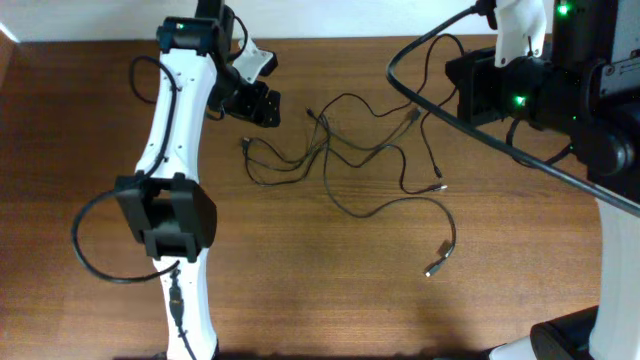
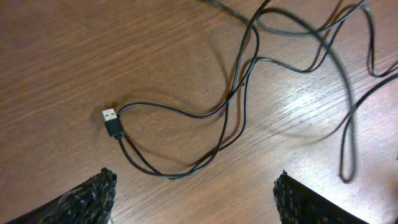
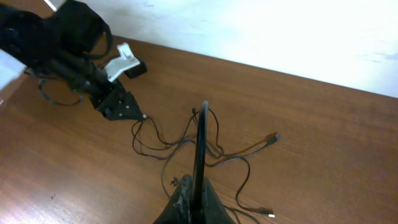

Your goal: Untangle cables

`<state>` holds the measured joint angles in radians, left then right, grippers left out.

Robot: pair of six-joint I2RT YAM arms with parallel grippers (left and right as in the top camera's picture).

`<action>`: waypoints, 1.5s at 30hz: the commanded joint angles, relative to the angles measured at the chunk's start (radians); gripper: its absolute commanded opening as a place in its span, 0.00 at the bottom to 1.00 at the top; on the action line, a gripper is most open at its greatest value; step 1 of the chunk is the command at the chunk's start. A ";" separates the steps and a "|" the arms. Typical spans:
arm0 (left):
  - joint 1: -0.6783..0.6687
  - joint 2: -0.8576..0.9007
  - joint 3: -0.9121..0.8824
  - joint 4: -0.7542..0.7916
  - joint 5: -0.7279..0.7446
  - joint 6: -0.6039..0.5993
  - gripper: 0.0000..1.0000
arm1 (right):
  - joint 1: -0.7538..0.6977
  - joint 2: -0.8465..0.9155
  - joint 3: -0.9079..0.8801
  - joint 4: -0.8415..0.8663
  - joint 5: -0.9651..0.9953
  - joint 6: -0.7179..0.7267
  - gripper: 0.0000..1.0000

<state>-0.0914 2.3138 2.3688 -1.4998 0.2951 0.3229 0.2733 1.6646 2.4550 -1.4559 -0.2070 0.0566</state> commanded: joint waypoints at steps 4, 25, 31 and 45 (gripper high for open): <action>-0.042 0.069 0.001 0.097 0.036 0.080 0.79 | -0.008 0.010 0.002 -0.003 0.006 0.007 0.04; -0.153 0.344 0.001 0.345 0.120 -0.076 0.33 | -0.008 0.010 0.002 -0.020 0.006 0.003 0.04; -0.134 0.341 0.034 0.330 0.047 -0.100 0.00 | -0.007 0.010 0.002 -0.026 0.006 0.003 0.04; -0.076 0.112 0.769 -0.055 -0.012 -0.106 0.00 | -0.007 0.010 0.002 -0.006 0.009 0.004 0.04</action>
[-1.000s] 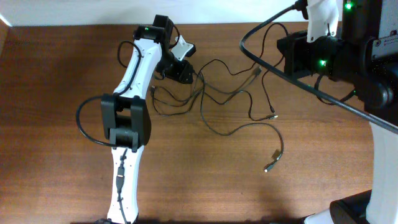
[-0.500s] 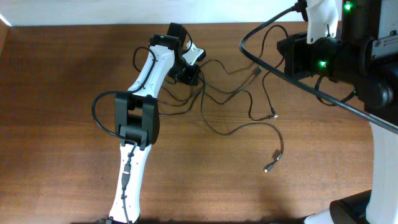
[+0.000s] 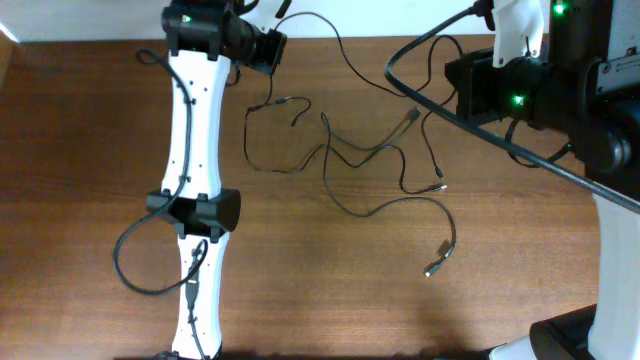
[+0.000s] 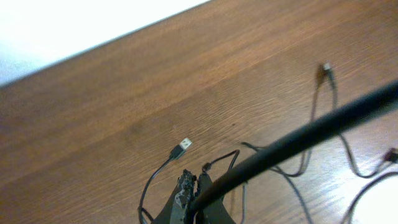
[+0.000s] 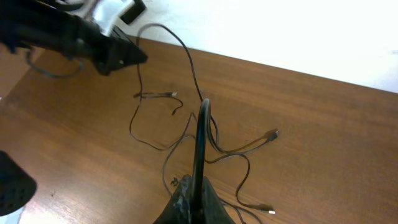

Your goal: Untangle cables

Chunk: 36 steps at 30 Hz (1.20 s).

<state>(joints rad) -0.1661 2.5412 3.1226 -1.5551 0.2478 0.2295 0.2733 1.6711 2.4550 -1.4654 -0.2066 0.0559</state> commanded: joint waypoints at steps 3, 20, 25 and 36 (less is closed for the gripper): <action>-0.001 -0.208 0.016 0.014 0.005 -0.069 0.00 | -0.007 0.004 0.002 0.003 0.008 0.005 0.04; -0.072 -0.280 0.013 -0.040 -0.212 0.100 0.00 | -0.007 0.004 0.002 -0.013 0.005 0.005 0.04; -0.071 -0.280 0.012 -0.070 -0.029 0.246 0.00 | -0.007 0.004 0.002 -0.020 0.005 0.005 0.04; -0.044 -0.360 0.014 0.177 -0.118 -0.238 0.00 | -0.008 0.044 -0.003 -0.027 -0.068 0.005 0.04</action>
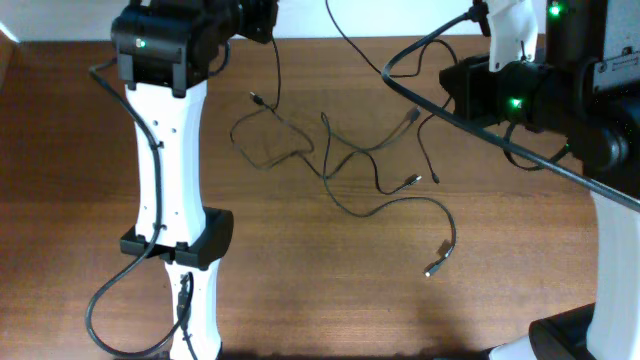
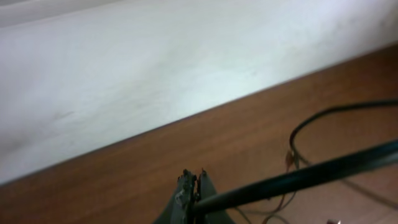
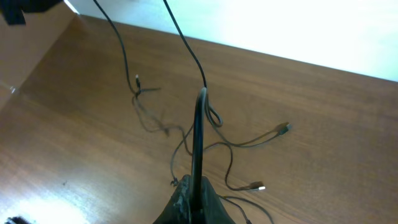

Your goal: Untangle cables

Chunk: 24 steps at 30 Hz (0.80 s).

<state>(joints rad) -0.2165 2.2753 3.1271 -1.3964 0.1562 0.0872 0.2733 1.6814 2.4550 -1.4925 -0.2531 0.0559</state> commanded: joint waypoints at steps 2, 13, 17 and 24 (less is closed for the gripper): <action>0.006 -0.140 0.009 0.008 -0.026 -0.095 0.00 | -0.024 0.072 -0.003 0.000 -0.001 0.010 0.04; 0.005 -0.221 0.008 -0.078 0.103 -0.126 0.00 | -0.089 0.177 -0.003 0.031 -0.222 -0.077 0.99; 0.005 -0.221 0.008 -0.063 0.070 -0.126 0.00 | -0.031 0.183 -0.004 -0.043 -0.287 -0.158 0.99; 0.012 -0.221 0.009 -0.054 0.045 -0.129 0.00 | 0.074 0.285 -0.011 -0.058 -0.316 -0.184 0.98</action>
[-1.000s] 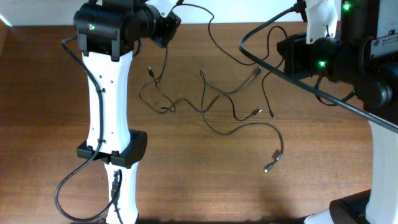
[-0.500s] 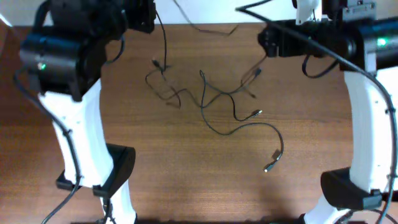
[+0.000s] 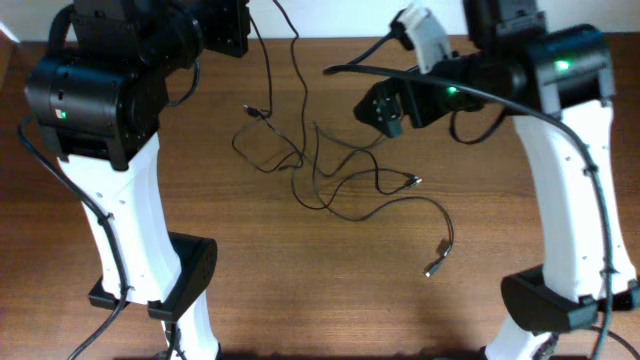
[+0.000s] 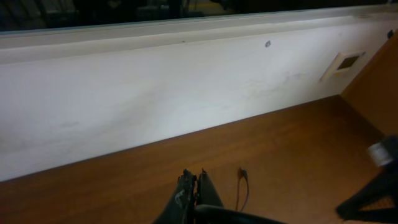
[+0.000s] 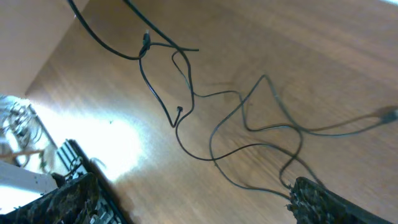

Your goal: Untangle cables

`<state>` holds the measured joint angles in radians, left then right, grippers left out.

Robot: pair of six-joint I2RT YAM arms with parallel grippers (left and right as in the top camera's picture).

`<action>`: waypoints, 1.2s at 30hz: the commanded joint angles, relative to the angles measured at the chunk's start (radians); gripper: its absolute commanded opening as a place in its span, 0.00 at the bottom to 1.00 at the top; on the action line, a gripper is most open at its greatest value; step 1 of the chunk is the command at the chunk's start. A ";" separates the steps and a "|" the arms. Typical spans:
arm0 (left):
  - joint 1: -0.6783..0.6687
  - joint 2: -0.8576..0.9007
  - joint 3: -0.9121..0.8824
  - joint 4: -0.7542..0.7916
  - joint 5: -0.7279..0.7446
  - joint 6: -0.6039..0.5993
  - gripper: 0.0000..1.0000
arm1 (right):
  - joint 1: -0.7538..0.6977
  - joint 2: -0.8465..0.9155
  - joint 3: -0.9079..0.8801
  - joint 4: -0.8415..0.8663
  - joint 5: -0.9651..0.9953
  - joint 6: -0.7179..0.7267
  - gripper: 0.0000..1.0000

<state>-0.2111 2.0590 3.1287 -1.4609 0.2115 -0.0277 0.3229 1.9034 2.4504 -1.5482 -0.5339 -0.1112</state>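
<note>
Thin black cables lie tangled [image 3: 330,170] on the wooden table [image 3: 300,300]. One free plug end [image 3: 432,268] trails to the front right. My left gripper [image 4: 193,174] is raised high near the back wall and shut on a black cable [image 4: 249,218]. Strands [image 3: 266,60] hang from it down to the tangle. My right gripper [image 5: 196,196] is open above the tangle's right part [image 5: 249,130], nothing between its fingers [image 5: 314,199]. In the overhead view the right gripper [image 3: 385,108] hangs over the loops.
A white wall [image 4: 186,93] runs along the table's back edge. The left arm's base [image 3: 150,290] stands at the front left, the right arm's base [image 3: 550,300] at the front right. The right arm's own thick black lead [image 3: 480,90] arches above the table.
My right gripper was shut on a black strand and held high; now it is open, lower and further left over the tangle. The left gripper holds its cable higher.
First my left gripper was open, low over a USB plug at the tangle's left, while the right stayed shut and high. Then the left was shut on a cable near the back edge, then higher. Now strands hang from it and the right is open.
</note>
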 commanded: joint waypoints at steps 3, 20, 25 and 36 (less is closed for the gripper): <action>0.039 -0.005 0.007 0.013 -0.097 -0.048 0.00 | 0.053 0.099 -0.006 0.004 -0.050 -0.017 0.92; 0.137 0.002 -0.019 -0.199 -0.398 -0.933 0.00 | 0.203 0.215 -0.006 0.198 -0.113 0.179 0.67; 0.135 0.002 -0.019 -0.190 -0.295 -0.998 0.00 | 0.267 0.237 -0.006 0.304 -0.118 0.179 0.67; 0.135 0.002 -0.019 -0.194 -0.251 -0.996 0.00 | 0.319 0.319 -0.006 0.659 -0.045 0.296 0.56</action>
<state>-0.0772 2.0590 3.1107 -1.6512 -0.0517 -1.0145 0.6369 2.1849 2.4439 -0.9306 -0.6014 0.1425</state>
